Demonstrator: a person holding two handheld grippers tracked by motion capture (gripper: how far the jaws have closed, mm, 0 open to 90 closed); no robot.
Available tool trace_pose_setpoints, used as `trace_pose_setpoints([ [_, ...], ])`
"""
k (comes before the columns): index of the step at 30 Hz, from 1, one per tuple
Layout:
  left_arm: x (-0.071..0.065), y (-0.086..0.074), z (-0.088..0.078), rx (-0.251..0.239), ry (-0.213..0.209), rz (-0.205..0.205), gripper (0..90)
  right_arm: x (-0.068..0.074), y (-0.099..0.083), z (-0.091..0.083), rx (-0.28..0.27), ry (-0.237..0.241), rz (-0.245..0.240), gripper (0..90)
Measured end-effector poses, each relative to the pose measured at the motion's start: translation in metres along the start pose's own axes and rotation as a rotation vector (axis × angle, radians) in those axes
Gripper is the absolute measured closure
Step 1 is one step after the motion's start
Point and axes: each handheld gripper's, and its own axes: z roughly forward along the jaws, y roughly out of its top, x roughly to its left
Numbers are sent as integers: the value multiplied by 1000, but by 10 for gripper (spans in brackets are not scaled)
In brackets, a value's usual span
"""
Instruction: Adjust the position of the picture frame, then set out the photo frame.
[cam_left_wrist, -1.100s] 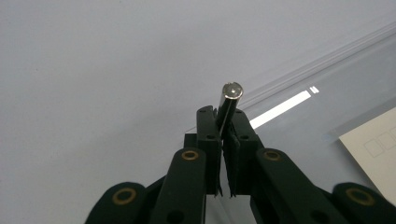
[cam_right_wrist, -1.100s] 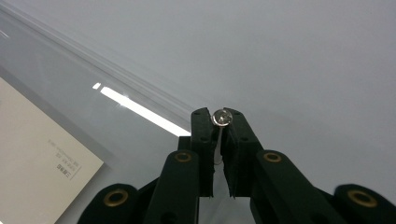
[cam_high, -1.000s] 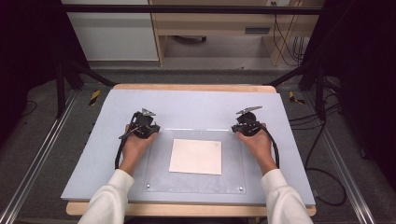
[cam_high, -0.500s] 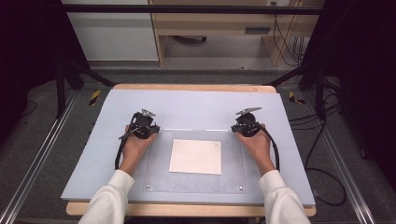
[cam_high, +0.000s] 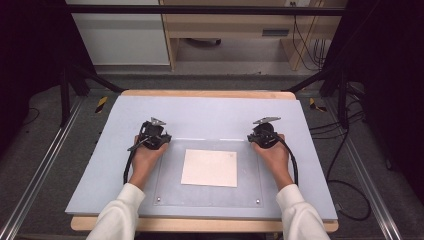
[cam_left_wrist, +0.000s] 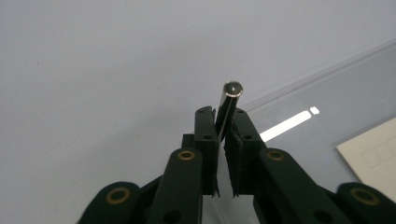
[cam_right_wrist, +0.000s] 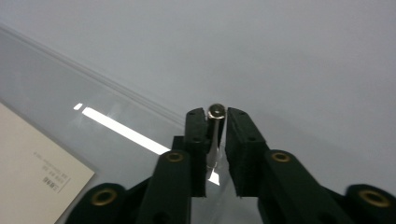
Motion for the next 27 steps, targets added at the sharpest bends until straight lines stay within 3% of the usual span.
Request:
trace_pose_setpoints([
  [1, 0, 0, -2, -20, 7, -1, 797, 0, -2, -1, -14, -18, 11, 660],
  [2, 0, -1, -3, -38, 20, -7, 768, -1, -3, -3, -33, -27, 26, 625],
  [3, 0, -2, -5, -54, 28, -12, 679, 1, -5, -8, -71, -49, 16, 601],
  [6, 0, -3, -9, -137, 33, -44, 604, 6, -7, -15, -114, -56, -15, 581],
  [9, -3, -4, -10, -153, 59, -12, 584, 8, -7, -17, -115, -71, -27, 587],
  [16, -5, -6, -7, -146, 86, -3, 635, 9, -7, -17, -108, -77, -15, 658],
  [21, -3, -8, -6, -137, 80, -17, 668, 9, -8, -16, -117, -72, -15, 705],
  [27, -5, -10, -7, -148, 70, 1, 733, 11, -8, -14, -118, -67, -20, 753],
])
